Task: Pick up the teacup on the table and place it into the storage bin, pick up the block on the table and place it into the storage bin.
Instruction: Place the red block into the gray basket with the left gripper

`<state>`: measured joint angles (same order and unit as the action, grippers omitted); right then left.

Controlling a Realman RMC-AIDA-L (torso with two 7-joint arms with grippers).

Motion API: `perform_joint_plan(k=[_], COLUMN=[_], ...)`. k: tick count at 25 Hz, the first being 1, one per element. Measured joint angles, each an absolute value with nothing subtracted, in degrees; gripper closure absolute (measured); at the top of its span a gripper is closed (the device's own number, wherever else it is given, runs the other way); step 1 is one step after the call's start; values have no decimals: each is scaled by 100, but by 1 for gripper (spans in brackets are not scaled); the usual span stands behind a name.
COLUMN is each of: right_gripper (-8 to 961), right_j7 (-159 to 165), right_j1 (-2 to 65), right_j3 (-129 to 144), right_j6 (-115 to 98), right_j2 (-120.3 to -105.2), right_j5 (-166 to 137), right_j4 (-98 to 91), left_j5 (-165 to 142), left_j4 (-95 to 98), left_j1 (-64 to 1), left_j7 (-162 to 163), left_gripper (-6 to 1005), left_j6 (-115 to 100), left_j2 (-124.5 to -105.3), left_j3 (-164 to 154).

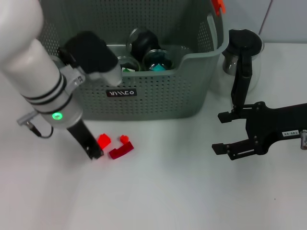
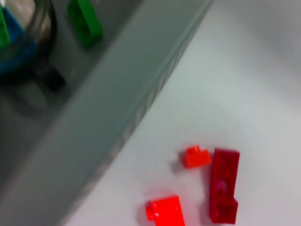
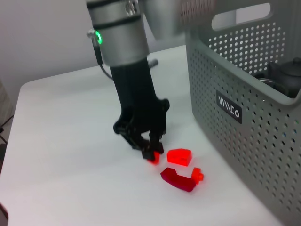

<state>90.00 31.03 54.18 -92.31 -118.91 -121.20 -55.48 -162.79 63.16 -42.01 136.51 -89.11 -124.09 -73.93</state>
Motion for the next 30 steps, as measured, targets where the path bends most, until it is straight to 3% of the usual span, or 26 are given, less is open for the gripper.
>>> perform_joint_plan(k=[7, 15, 26, 30], right_gripper=[38, 39, 39, 38], right_j7=[9000, 9000, 9035, 9061], right_j1=[3103, 3145, 3161, 3175], right_j3=[5413, 5414, 5422, 5442], right_j6=[-9219, -9218, -9238, -9238], right_j2=[-11883, -11886, -11898, -11887], right_j5=[-12120, -12120, -12120, -12120], right_j4=[-5524, -5519, -5561, -5569], left_j5=[-15687, -14889, -15101, -15664], left_j4=[8286, 9776, 7562, 6647], left_j1=[-3821, -3949, -4805, -5110], left_j7=[13523, 13280, 13307, 13404], left_gripper=[841, 837, 832, 829], left_j6=[-9708, -9767, -7926, -7364], left_j2=[-12420, -12386, -12017, -11990], left_j3=[-7088, -6113, -5647, -5706])
